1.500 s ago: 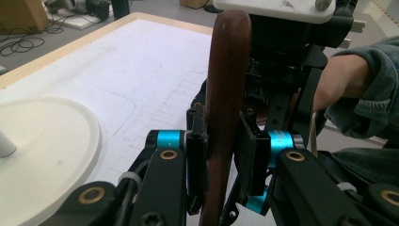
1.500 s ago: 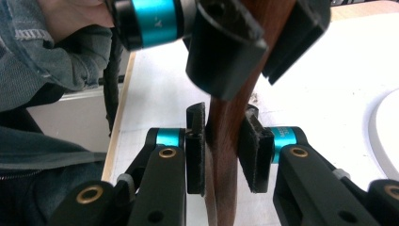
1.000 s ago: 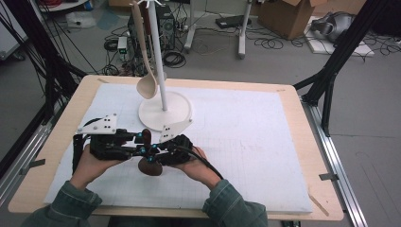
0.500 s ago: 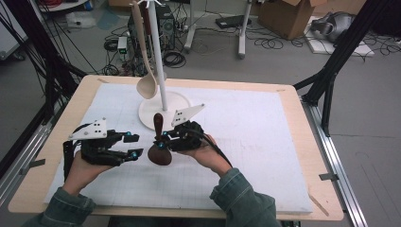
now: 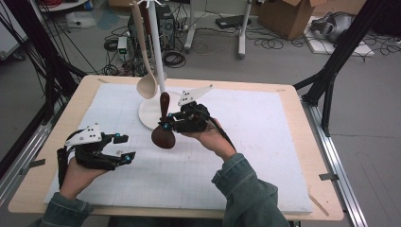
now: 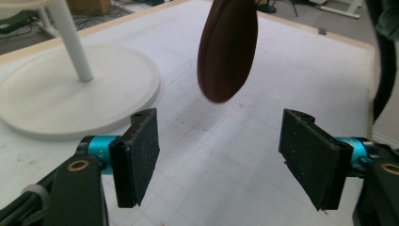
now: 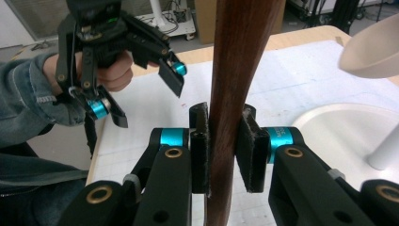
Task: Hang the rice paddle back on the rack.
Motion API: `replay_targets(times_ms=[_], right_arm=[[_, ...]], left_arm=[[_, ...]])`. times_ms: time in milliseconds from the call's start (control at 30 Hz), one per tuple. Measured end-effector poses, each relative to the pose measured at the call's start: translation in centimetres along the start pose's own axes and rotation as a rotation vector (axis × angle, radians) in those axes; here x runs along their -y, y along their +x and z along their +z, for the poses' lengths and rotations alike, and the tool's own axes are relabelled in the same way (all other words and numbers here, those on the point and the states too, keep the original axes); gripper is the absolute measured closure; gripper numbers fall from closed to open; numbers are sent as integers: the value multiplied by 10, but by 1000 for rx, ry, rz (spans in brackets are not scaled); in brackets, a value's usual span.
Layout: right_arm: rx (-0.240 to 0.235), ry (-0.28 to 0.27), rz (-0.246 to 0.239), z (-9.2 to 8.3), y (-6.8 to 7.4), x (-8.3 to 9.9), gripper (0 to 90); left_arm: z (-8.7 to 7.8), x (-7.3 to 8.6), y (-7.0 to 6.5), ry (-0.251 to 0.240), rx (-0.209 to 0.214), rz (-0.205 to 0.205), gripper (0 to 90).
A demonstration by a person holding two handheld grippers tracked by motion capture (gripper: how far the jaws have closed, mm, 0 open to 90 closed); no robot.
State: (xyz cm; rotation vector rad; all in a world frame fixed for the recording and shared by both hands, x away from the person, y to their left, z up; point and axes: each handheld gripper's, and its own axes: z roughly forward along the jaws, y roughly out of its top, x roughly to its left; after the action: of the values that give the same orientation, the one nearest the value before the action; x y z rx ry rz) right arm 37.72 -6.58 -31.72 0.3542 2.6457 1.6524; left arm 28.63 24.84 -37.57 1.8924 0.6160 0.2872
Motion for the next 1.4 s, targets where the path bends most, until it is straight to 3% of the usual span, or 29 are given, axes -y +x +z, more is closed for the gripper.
replay_targets(times_ms=[300, 667, 1400], right_arm=[[12, 9, -25, -9, -13, -28, 777], [18, -5, -21, -17, -30, -58, 777], [31, 4, -53, -26, -45, -107, 777]], left_arm=[[1, 7, 3, 19, -40, -11, 223], [-1, 10, 5, 20, -59, -21, 176], [-5, 11, 7, 17, -77, -22, 146]])
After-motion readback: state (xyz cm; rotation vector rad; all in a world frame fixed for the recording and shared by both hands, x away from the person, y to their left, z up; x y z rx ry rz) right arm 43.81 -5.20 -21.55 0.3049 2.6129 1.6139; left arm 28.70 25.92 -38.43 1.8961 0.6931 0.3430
